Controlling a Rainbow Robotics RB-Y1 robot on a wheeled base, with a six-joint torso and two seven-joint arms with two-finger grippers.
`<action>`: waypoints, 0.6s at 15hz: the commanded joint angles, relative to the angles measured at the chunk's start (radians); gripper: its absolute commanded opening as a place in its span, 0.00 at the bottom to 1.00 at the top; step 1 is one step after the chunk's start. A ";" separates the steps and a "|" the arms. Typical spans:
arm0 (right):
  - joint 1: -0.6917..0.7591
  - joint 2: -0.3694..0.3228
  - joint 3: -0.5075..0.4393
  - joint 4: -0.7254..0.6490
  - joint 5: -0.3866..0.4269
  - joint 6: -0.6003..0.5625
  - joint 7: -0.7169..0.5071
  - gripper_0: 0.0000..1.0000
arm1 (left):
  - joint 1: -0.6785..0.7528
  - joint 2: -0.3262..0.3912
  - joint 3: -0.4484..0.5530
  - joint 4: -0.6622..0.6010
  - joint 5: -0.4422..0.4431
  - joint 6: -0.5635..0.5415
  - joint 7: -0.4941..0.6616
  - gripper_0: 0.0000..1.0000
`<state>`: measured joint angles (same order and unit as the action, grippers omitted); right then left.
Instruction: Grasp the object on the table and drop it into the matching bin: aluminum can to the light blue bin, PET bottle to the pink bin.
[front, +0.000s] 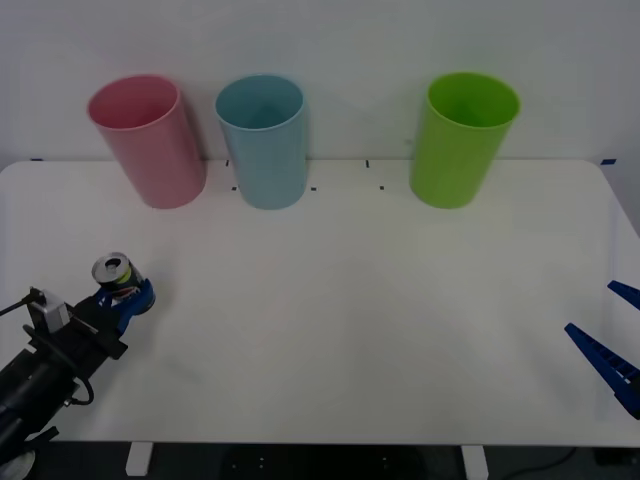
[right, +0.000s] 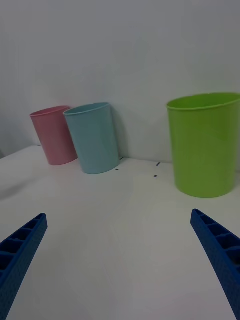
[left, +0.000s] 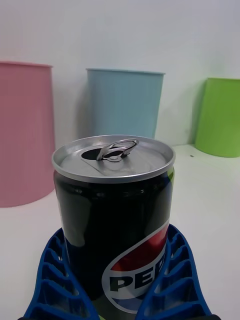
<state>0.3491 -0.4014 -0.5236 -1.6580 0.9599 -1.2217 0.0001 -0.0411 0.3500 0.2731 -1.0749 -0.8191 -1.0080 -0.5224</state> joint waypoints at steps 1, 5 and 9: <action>0.000 0.000 0.000 0.000 0.000 0.000 0.000 1.00 | -0.077 -0.026 0.002 0.000 -0.037 0.019 0.030 0.00; 0.000 0.000 0.000 0.000 0.000 0.000 0.000 1.00 | -0.175 -0.028 0.002 -0.008 -0.078 0.020 0.156 0.00; 0.000 0.000 0.000 0.000 0.000 0.000 0.000 1.00 | -0.197 -0.028 0.003 -0.135 -0.138 0.075 0.318 0.00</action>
<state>0.3491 -0.4014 -0.5236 -1.6580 0.9599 -1.2217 -0.0001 -0.2388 0.3220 0.2760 -1.1831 -0.9455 -0.9447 -0.2329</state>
